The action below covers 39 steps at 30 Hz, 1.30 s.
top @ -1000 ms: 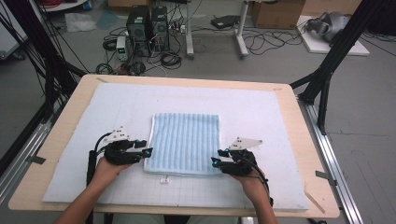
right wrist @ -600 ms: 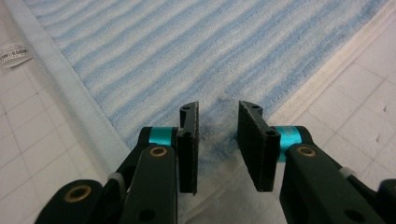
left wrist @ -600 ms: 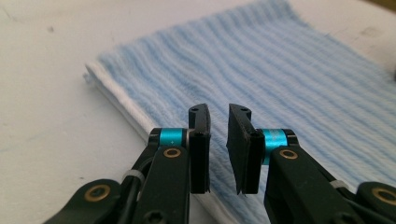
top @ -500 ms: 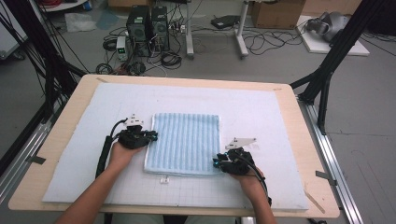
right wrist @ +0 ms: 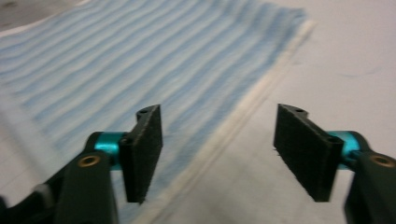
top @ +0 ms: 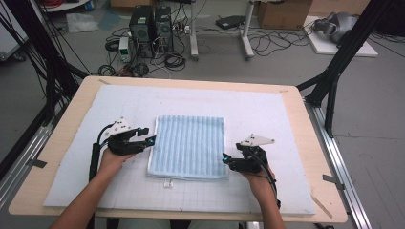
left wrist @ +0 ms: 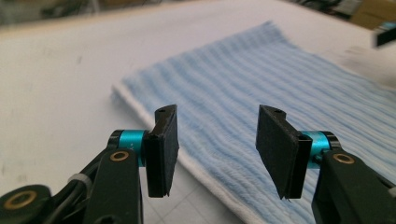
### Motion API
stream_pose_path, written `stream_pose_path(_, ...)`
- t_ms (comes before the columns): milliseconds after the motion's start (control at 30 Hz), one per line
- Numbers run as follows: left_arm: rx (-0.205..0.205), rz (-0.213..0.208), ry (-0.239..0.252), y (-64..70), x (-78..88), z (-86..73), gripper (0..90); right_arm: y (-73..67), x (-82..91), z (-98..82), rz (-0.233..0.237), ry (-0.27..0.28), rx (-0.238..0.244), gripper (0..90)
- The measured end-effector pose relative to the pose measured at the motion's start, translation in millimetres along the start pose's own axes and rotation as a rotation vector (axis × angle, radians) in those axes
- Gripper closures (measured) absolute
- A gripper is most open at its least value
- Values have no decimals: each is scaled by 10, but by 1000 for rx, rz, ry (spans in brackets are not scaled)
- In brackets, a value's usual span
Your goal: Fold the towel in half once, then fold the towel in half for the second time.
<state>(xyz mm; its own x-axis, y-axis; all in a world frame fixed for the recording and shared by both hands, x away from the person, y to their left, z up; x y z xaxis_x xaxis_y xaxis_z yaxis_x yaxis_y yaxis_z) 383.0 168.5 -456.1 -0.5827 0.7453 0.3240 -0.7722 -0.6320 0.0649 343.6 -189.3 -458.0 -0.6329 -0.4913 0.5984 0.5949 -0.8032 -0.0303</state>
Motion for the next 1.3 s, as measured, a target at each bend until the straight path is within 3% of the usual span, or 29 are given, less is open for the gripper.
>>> stream_pose_path(33, 1, -13, 2, 8, 17, 0, 479, 54, 14, 12, -49, -4, 6, 255)
stream_pose_path(100, 17, -10, 13, 11, 42, -4, 407, 117, 48, 29, -93, 9, 2, 198)
stream_pose_path(167, 81, 11, 1, -13, 47, -37, 296, 181, 90, 37, -129, 32, -11, 145)
stream_pose_path(267, 118, 49, 0, -31, 64, -66, 211, 268, 129, 15, -157, 54, -35, 112)
stream_pose_path(333, 110, 27, 13, -23, 96, -54, 180, 324, 148, -14, -165, 57, -52, 112)
stream_pose_path(467, 112, 30, 35, -19, 136, -23, 183, 355, 165, -31, -150, 68, -58, 112)
stream_pose_path(933, 127, 57, 11, -52, 157, -57, 183, 327, 148, -41, -134, 62, -69, 112)
stream_pose_path(1133, 164, 58, 8, -102, 134, -76, 183, 333, 147, -49, -128, 61, -70, 112)
stream_pose_path(1300, 191, 95, -7, -238, 78, -16, 186, 328, 151, -64, -121, 61, -73, 112)
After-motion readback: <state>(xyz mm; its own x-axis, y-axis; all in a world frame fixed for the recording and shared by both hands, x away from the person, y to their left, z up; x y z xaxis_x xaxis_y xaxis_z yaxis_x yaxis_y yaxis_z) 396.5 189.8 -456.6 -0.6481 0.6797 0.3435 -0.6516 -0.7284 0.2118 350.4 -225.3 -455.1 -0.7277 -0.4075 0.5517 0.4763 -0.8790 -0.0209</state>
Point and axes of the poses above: each handheld gripper's, and its own axes: x roughly backward along the jaws, z roughly out of its top, y roughly to its right, the point moved 6 cm from there along -x, roughly forward along the jaws, and after that the axes turned 1 degree about -z, right-handed, at the moved point
